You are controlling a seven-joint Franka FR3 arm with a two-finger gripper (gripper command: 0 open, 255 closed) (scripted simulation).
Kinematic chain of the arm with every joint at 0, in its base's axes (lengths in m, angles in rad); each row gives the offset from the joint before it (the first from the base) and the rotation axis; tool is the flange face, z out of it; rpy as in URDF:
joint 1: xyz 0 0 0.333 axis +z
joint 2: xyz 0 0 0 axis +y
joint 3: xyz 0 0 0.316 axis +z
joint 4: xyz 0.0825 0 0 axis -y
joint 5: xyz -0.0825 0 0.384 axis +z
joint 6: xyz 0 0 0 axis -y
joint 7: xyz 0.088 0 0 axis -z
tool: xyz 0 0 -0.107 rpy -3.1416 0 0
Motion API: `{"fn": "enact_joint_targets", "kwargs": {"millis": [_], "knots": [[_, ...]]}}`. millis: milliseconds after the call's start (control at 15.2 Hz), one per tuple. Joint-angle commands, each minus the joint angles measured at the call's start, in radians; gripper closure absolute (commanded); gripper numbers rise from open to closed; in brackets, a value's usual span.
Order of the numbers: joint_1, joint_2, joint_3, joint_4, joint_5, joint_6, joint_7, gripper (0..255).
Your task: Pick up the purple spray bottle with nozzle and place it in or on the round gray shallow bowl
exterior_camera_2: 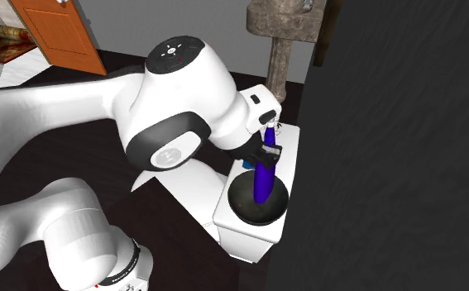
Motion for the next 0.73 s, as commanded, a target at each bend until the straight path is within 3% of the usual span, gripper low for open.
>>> {"fn": "enact_joint_targets", "kwargs": {"millis": [0, 660], "knots": [[-0.029, -0.062, -0.033, -0.027, -0.017, -0.032, -0.044, 255], [-0.048, -0.033, -0.068, -0.145, -0.05, 0.114, -0.046, 255]]}}
